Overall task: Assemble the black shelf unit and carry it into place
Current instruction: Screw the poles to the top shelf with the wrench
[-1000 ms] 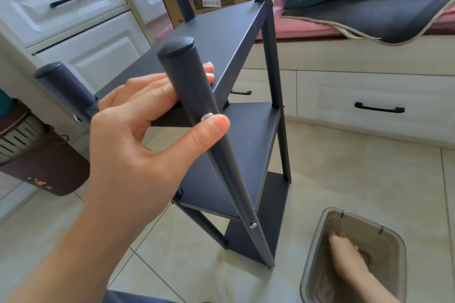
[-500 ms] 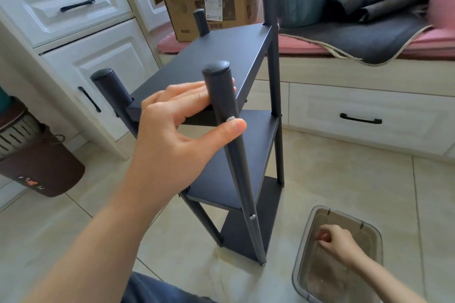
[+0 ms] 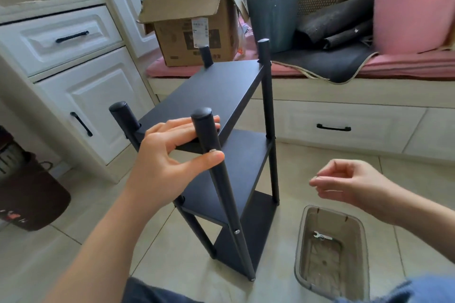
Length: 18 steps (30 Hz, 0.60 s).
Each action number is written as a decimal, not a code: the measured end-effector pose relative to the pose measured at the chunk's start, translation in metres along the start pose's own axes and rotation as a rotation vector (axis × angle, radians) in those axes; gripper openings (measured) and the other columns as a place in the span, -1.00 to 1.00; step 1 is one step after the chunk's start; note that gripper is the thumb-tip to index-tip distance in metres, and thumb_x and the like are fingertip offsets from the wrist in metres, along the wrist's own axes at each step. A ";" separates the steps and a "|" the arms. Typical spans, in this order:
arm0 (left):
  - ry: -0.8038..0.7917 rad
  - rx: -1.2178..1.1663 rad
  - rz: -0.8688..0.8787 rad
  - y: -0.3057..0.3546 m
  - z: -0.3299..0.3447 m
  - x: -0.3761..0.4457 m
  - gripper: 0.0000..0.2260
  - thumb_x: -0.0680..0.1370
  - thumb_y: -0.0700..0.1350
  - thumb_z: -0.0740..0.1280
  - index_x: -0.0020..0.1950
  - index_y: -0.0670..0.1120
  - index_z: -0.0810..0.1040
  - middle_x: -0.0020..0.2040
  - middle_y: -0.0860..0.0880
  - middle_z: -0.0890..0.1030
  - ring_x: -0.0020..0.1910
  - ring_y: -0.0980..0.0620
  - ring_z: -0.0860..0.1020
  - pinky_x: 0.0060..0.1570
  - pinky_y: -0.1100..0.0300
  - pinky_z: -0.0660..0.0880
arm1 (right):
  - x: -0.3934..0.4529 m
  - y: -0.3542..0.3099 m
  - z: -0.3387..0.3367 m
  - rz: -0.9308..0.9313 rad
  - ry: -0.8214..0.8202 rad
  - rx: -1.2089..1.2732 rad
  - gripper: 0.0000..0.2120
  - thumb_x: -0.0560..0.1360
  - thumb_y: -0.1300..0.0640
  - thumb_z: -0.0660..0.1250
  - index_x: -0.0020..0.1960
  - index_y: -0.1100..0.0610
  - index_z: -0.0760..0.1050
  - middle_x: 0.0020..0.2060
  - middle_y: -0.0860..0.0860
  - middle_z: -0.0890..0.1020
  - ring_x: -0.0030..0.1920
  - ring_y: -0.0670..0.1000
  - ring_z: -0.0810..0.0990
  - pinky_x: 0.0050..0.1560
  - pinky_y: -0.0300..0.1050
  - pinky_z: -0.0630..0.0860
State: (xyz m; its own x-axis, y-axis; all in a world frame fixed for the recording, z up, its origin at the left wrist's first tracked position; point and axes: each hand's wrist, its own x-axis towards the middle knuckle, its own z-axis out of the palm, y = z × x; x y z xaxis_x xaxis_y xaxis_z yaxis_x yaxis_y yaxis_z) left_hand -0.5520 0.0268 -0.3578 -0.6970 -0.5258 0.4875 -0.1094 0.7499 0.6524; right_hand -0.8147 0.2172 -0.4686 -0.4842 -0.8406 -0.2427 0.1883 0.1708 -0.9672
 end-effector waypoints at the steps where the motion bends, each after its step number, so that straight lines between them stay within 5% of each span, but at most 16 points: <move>1: -0.005 -0.006 0.000 -0.002 -0.004 -0.002 -0.64 0.35 0.18 0.44 0.14 0.22 0.65 0.20 0.28 0.64 0.30 0.14 0.53 0.35 -0.17 0.40 | -0.004 -0.018 0.009 -0.010 -0.043 0.018 -0.72 0.17 0.16 0.59 -0.19 0.23 0.62 -0.14 0.27 0.70 -0.23 0.04 0.68 -0.19 -0.18 0.62; 7: -0.025 -0.053 -0.023 -0.012 -0.024 0.000 -0.64 0.34 0.13 0.50 0.13 0.21 0.65 0.18 0.29 0.64 0.28 0.19 0.54 0.34 -0.02 0.47 | 0.009 -0.082 0.093 -0.046 -0.263 0.014 -0.86 0.39 0.09 0.53 -0.13 0.16 0.69 -0.19 0.14 0.70 -0.30 -0.07 0.61 -0.23 -0.26 0.58; 10: 0.005 -0.087 -0.054 -0.022 -0.036 0.002 -0.59 0.32 0.15 0.48 0.16 0.14 0.66 0.19 0.26 0.65 0.32 0.16 0.53 0.34 0.02 0.46 | 0.028 -0.086 0.141 -0.057 -0.296 0.206 -0.86 0.49 0.13 0.45 -0.06 0.21 0.68 -0.23 0.10 0.68 -0.31 -0.08 0.59 -0.21 -0.26 0.57; 18: -0.009 -0.082 -0.050 -0.043 -0.053 0.005 -0.63 0.39 0.08 0.46 0.19 0.11 0.68 0.22 0.20 0.65 0.32 0.20 0.52 0.50 -0.28 0.13 | 0.065 -0.059 0.200 -0.011 -0.432 0.640 -0.78 0.51 0.28 0.40 0.16 0.26 0.61 -0.04 0.16 0.71 -0.19 -0.05 0.67 -0.13 -0.21 0.61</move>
State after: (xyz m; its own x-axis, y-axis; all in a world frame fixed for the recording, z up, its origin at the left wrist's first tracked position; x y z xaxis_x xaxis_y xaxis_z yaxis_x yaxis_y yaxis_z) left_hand -0.5132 -0.0297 -0.3526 -0.6985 -0.5579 0.4483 -0.0857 0.6871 0.7215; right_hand -0.6861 0.0495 -0.4126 -0.1373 -0.9890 -0.0549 0.7065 -0.0589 -0.7052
